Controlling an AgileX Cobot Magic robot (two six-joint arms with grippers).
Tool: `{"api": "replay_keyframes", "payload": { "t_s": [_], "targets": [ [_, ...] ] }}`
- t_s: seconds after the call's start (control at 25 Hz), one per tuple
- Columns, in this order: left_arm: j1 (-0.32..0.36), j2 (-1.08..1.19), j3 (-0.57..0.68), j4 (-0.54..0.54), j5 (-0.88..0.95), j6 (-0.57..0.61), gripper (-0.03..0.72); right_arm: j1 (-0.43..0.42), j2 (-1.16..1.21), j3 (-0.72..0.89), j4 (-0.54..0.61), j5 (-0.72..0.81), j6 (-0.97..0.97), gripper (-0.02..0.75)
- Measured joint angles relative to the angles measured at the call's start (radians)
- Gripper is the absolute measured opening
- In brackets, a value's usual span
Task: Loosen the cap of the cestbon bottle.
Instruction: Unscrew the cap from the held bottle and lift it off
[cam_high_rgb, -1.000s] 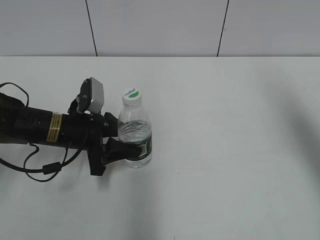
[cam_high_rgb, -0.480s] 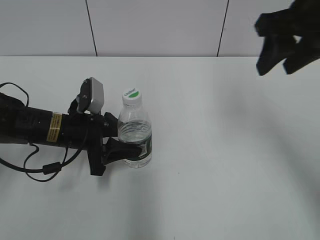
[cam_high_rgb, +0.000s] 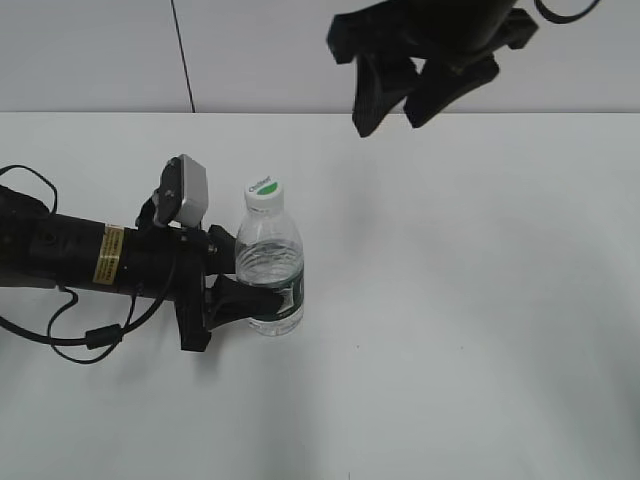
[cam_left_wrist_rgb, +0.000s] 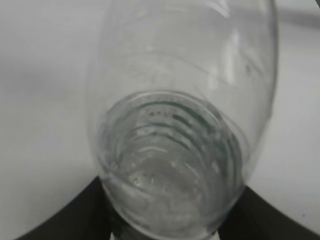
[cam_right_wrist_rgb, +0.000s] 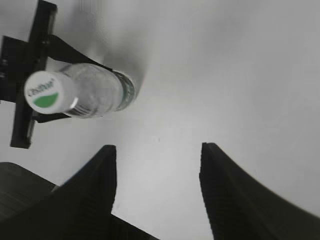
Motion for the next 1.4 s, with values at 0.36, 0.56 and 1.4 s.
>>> {"api": "replay_keyframes", "payload": {
  "t_s": [0.36, 0.56, 1.4],
  "targets": [
    [0.000, 0.000, 0.000, 0.000, 0.000, 0.002, 0.352, 0.127, 0.127, -0.164, 0.002, 0.000, 0.007, 0.414],
    [0.000, 0.000, 0.000, 0.000, 0.000, 0.003, 0.350, 0.161, 0.176, -0.186, 0.005, 0.001, 0.008, 0.414],
    [0.000, 0.000, 0.000, 0.000, 0.000, 0.003, 0.342, 0.182, 0.266, -0.196, 0.027, 0.003, 0.036, 0.413]
  ]
}}
